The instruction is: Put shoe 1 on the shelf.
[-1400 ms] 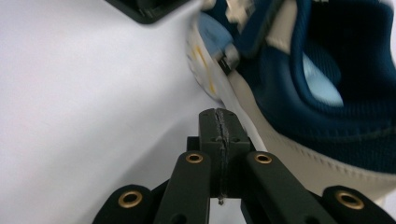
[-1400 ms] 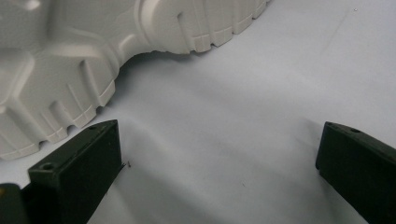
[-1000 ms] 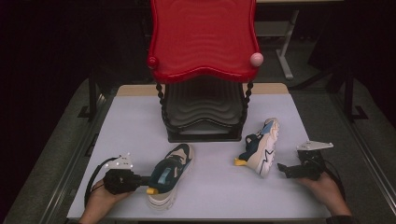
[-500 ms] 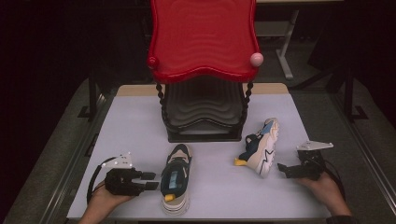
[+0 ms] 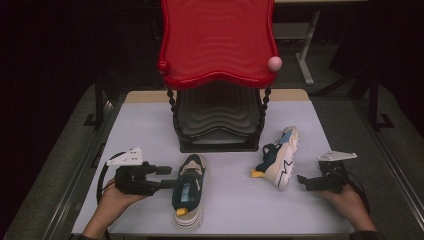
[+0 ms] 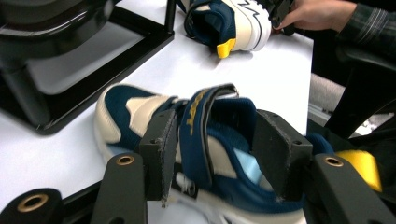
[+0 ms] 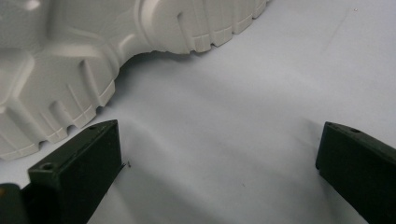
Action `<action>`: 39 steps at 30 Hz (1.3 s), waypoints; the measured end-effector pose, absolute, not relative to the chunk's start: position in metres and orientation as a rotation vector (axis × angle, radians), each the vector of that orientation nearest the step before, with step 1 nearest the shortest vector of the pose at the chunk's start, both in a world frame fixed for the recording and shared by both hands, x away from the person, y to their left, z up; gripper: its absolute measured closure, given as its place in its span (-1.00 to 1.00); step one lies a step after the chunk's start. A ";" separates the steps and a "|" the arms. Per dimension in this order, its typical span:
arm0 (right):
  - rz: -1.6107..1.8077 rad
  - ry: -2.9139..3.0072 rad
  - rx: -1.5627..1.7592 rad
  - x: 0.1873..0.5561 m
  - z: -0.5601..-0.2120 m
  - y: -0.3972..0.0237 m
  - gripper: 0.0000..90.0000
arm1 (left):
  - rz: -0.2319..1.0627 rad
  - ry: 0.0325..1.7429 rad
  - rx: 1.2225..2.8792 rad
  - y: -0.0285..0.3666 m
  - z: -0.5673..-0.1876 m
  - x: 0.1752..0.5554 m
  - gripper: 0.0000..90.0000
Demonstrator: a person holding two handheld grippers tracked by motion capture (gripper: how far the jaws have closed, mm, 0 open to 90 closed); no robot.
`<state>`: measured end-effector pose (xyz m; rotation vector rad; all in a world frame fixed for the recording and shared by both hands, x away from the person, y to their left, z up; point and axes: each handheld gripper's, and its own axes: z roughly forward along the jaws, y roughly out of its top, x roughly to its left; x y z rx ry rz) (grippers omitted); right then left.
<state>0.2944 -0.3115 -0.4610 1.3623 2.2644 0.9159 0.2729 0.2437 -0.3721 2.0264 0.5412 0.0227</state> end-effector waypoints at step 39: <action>0.915 2.265 1.363 0.294 -0.461 -0.312 -1.00 | -0.039 0.412 2.117 0.193 -0.385 0.290 0.61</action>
